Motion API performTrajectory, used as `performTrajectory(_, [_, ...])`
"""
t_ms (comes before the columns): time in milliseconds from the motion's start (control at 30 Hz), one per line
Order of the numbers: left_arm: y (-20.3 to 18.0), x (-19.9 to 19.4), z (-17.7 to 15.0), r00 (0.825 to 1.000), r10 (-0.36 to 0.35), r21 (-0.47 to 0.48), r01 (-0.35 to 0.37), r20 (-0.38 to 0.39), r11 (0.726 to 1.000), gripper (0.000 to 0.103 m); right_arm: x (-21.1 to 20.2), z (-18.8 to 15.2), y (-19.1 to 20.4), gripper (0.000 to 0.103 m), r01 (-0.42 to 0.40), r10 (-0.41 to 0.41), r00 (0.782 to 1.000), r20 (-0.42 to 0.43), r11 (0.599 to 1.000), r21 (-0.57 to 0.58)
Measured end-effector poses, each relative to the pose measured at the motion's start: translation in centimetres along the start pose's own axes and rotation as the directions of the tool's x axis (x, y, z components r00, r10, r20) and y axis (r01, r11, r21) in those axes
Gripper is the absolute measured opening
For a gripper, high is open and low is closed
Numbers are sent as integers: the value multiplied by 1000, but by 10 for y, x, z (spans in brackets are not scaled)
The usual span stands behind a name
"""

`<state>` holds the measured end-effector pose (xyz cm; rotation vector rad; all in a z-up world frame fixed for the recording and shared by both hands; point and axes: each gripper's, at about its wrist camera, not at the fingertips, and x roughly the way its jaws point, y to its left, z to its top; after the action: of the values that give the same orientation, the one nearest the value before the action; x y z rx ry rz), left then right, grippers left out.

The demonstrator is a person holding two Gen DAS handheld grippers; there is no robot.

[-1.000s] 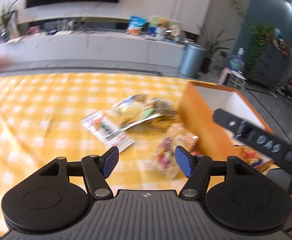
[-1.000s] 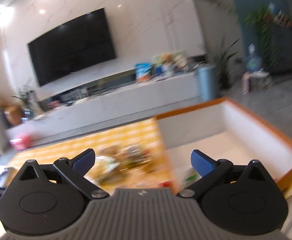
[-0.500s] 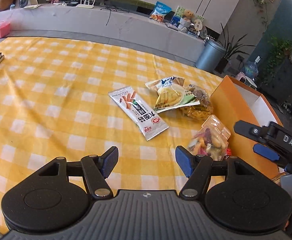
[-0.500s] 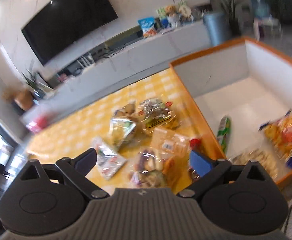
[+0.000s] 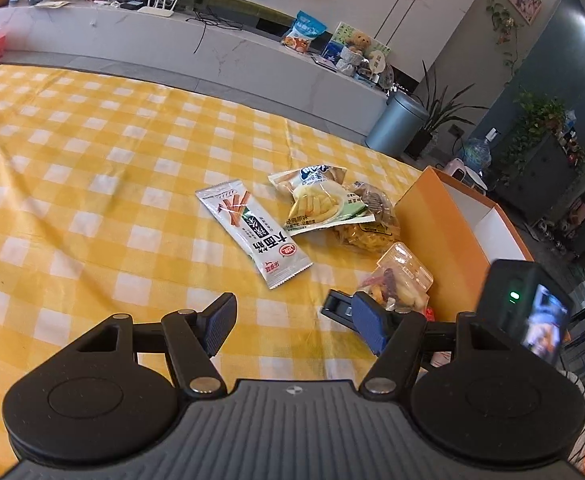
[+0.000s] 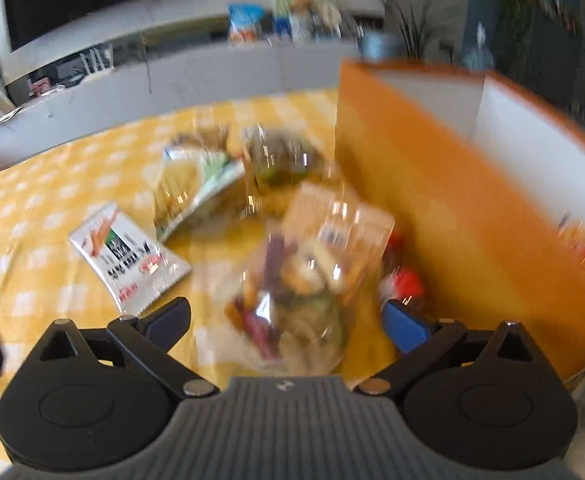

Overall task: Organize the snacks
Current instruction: 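Grasp the clear mixed fruit pack with the right gripper while the left gripper grasps the white spicy strip packet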

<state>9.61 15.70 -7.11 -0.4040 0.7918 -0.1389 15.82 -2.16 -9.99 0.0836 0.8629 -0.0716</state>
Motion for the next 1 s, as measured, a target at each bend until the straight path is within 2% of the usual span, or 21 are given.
performTrajectory(33, [-1, 0, 0, 1000, 0, 3, 0, 0, 1000, 78, 7, 1, -2, 99, -15, 15, 1000, -25, 1000, 13])
performTrajectory(67, [-2, 1, 0, 1000, 0, 3, 0, -2, 1000, 78, 14, 1, -3, 94, -28, 29, 999, -43, 999, 15])
performTrajectory(100, [-3, 2, -1, 1000, 1, 5, -1, -5, 1000, 78, 19, 1, -4, 84, -30, 30, 998, -51, 999, 12])
performTrajectory(133, [-4, 4, -1, 1000, 3, 8, -3, -7, 1000, 78, 23, -1, -4, 83, -24, 24, 998, -55, 1000, 3])
performTrajectory(167, [-5, 5, -1, 1000, 7, 13, -7, -7, 1000, 78, 23, -2, -5, 75, -14, 14, 999, -35, 1000, -14])
performTrajectory(333, [-11, 13, -3, 999, 44, 32, -44, -5, 998, 78, 20, -7, -11, 66, -45, 45, 999, -2, 998, -54])
performTrajectory(500, [-13, 22, -2, 996, 91, 34, -92, 18, 995, 78, 12, -9, -24, 64, -108, 108, 994, -14, 992, -59])
performTrajectory(700, [-13, 56, 15, 987, 159, -38, -159, 11, 987, 79, -4, -2, -42, 64, -149, 150, 988, 33, 988, -40])
performTrajectory(833, [-21, 95, 36, 977, 204, 25, -203, -59, 979, 80, -6, 2, -52, 63, -170, 170, 985, 40, 985, 0])
performTrajectory(933, [-30, 119, 50, 961, 261, 87, -254, -86, 963, 80, -5, -2, -48, 63, -156, 158, 987, 38, 987, -49])
performTrajectory(1000, [-33, 132, 56, 953, 284, 96, -274, -106, 957, 80, -2, -3, -48, 63, -155, 157, 987, 29, 986, -54])
